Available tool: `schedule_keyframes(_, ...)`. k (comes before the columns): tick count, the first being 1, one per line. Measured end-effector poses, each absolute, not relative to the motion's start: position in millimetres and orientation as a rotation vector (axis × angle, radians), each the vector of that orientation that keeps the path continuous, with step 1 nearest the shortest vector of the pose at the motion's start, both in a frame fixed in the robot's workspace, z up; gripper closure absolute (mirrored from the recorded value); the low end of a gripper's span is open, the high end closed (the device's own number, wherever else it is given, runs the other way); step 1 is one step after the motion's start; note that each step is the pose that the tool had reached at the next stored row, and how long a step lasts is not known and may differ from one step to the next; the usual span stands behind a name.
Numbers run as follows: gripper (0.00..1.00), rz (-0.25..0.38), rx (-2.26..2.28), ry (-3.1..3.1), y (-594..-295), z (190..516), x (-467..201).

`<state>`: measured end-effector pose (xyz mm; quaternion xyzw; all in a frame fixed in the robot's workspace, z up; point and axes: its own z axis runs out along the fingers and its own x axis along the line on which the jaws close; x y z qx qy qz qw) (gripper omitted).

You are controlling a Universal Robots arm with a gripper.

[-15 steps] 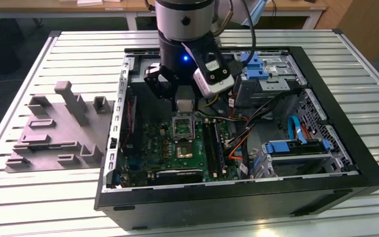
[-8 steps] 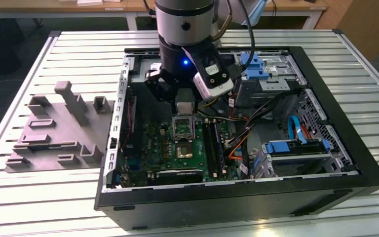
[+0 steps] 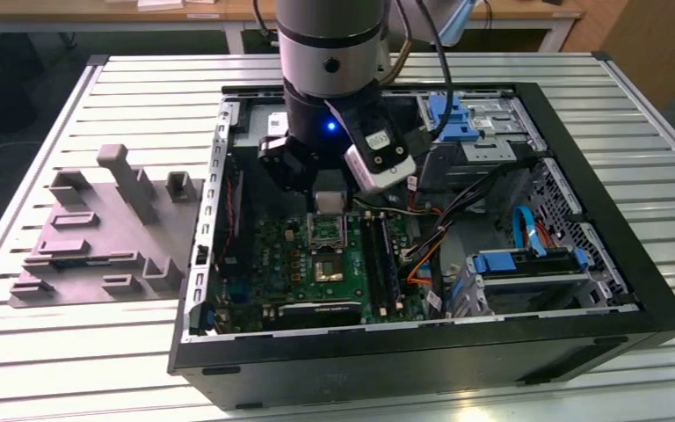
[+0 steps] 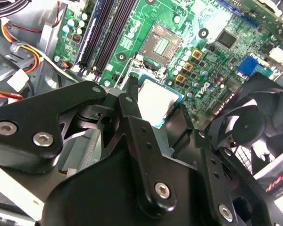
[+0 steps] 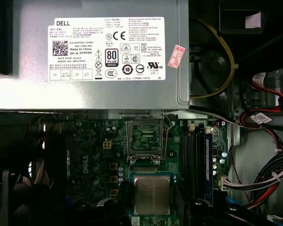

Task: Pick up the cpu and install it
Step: 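Place the cpu into insertion slot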

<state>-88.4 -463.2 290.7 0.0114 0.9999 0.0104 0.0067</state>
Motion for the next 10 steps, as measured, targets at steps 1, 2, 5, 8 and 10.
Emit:
schedule_keyframes(1,0.53,0.033,0.029,3.128,-463.2,288.8,-88.3)
schedule_keyframes(2,0.53,0.033,0.023,3.129,-463.2,287.0,-88.3)
schedule_keyframes(5,0.53,0.032,0.004,3.131,-463.2,282.0,-88.2)
schedule_keyframes(8,0.53,0.032,-0.003,3.131,-463.8,278.4,-88.1)
schedule_keyframes(10,0.53,0.032,-0.003,3.131,-465.2,276.5,-88.1)
